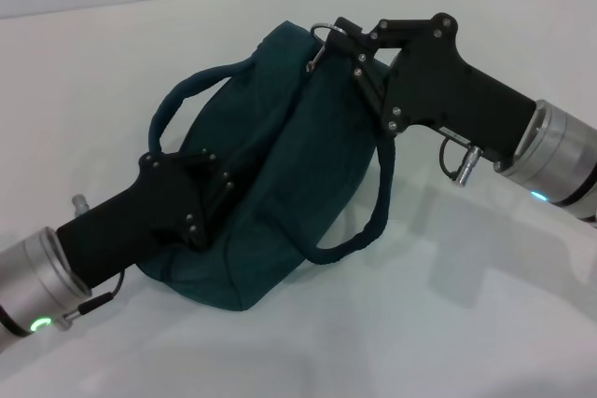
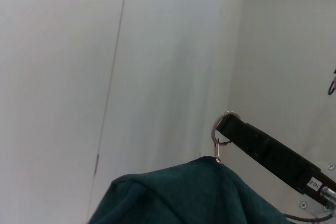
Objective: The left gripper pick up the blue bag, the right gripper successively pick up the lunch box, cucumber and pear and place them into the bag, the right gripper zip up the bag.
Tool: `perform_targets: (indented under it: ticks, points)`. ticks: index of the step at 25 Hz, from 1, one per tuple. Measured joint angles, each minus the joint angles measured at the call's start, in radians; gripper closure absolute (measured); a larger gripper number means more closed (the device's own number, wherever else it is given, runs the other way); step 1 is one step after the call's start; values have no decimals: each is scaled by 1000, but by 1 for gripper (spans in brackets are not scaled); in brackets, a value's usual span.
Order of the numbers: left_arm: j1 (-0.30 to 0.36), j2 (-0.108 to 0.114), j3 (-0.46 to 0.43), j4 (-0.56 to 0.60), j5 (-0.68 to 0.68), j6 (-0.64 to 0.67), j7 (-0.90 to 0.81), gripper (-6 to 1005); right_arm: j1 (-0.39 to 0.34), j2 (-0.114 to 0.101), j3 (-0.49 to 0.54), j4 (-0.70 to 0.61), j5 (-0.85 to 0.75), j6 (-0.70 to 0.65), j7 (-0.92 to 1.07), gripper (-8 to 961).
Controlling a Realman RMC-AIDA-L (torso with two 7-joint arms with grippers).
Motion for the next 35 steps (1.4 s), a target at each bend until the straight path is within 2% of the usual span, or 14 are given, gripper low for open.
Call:
perform_targets:
  ticks: [15, 19, 29, 35]
  points:
    - [32, 6, -6, 3, -78, 3, 65, 924, 3, 0, 1, 64, 129, 17, 17, 944]
    - [45, 0, -6, 0, -133, -16, 102, 929, 6, 0, 6, 99, 150, 23, 46, 944]
    - [8, 5, 1, -1, -128, -32, 85, 968, 14, 0, 4, 123, 181, 27, 71, 945]
    - [2, 5, 1, 45, -123, -12, 13, 977, 14, -1, 2, 123, 182, 26, 71, 945]
